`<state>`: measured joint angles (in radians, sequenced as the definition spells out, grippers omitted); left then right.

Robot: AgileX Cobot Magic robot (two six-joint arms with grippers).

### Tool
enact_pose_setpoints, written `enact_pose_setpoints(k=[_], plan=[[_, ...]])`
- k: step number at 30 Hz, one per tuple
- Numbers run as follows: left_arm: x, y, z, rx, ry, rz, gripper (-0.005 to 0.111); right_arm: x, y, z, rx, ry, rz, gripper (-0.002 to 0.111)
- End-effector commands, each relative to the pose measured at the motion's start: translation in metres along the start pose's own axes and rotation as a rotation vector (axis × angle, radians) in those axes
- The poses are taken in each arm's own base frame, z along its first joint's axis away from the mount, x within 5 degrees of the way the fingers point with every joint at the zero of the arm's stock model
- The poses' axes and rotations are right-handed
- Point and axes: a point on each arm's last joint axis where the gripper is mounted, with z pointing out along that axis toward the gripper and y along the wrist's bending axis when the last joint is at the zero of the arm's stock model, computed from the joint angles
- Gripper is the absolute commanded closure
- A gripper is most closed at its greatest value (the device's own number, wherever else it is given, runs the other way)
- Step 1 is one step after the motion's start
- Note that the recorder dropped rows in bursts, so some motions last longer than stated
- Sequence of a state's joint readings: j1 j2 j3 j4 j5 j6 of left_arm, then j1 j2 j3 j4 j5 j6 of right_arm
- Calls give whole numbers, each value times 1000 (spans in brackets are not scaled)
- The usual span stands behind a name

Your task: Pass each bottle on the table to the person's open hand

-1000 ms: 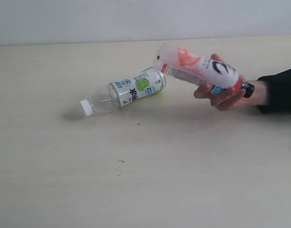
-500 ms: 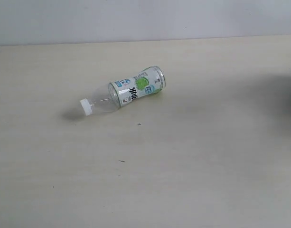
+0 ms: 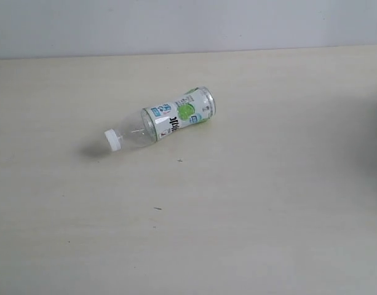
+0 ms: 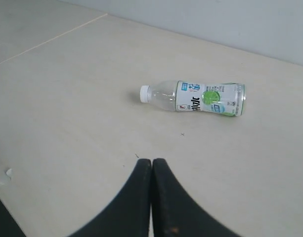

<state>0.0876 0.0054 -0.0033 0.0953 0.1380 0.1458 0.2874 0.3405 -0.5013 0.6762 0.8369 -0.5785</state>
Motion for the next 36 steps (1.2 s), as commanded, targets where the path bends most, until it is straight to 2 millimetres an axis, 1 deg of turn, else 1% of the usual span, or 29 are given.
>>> enact_pose_setpoints(k=[1, 33, 36], plan=[[0, -1, 0, 6, -10, 1, 107, 0, -1, 0, 16, -15, 0, 108], [0, -1, 0, 6, -10, 1, 107, 0, -2, 0, 17, -14, -2, 108], [0, -1, 0, 6, -10, 1, 107, 1, -4, 0, 46, 2, -30, 108]])
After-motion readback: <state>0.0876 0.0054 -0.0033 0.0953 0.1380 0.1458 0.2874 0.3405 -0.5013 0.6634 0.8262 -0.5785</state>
